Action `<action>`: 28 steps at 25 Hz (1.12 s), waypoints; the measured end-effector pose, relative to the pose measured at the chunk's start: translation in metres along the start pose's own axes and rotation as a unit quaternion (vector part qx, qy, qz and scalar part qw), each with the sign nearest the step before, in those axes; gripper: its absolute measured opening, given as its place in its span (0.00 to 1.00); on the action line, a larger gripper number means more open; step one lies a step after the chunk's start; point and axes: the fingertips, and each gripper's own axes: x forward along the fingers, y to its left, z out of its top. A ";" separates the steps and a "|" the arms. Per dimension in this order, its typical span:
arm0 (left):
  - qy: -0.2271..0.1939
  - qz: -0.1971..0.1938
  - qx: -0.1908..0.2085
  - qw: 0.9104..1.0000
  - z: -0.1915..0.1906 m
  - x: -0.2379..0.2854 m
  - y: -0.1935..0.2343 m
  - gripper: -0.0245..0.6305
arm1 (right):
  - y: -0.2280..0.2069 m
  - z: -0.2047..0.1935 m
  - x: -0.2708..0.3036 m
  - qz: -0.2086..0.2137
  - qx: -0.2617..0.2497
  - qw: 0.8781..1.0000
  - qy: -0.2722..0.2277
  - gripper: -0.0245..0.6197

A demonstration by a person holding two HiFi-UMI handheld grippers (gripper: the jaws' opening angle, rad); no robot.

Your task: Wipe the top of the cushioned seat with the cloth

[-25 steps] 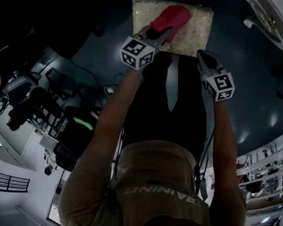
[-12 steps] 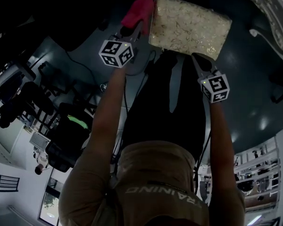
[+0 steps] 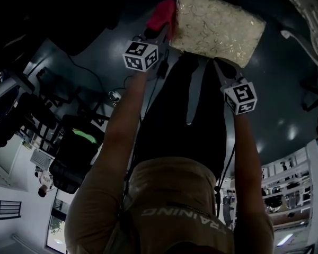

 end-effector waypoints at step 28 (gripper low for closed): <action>0.072 -0.041 0.087 0.993 -0.018 0.050 -0.040 0.10 | -0.012 -0.031 -0.012 -0.002 0.036 0.999 -0.023 0.05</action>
